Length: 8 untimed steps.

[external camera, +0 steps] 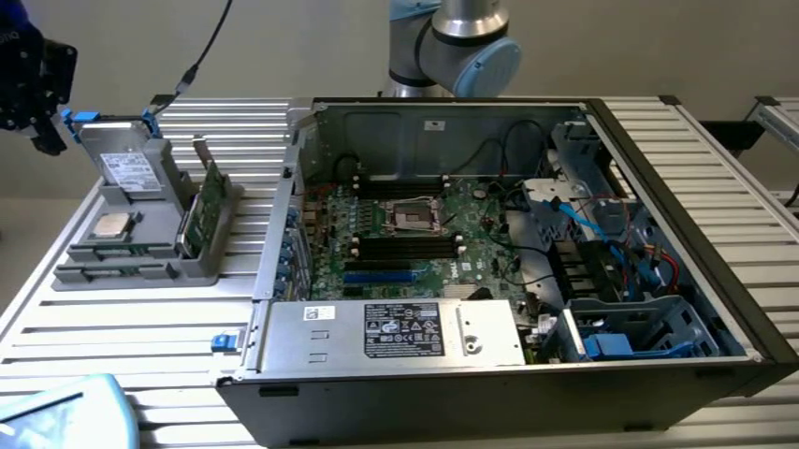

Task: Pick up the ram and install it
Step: 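Pick up the ram and move it above insertion slot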

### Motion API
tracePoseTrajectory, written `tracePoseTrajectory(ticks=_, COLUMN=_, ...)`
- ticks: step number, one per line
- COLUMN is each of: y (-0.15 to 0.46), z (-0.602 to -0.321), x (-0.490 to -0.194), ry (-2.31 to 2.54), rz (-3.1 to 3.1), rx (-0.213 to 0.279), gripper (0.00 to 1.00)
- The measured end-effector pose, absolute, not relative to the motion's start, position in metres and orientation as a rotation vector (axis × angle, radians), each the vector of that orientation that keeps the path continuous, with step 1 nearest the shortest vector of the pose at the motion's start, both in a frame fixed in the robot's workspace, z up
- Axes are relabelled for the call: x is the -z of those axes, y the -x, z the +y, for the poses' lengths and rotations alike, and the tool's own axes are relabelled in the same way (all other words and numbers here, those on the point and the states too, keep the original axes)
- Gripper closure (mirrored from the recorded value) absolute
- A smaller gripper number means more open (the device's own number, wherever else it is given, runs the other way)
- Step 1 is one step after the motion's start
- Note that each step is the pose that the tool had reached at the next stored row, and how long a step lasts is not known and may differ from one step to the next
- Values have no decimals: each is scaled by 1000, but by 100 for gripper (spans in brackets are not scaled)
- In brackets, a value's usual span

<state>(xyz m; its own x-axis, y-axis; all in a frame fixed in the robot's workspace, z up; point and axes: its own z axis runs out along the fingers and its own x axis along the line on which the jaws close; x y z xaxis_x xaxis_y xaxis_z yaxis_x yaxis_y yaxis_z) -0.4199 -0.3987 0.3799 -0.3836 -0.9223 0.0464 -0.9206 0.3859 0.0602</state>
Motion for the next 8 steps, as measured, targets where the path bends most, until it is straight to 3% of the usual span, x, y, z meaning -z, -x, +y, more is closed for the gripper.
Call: tracePoseTrajectory(ticks=8, y=420, z=-399, x=-379, ry=-1882, rz=-2424, rx=31, gripper=89)
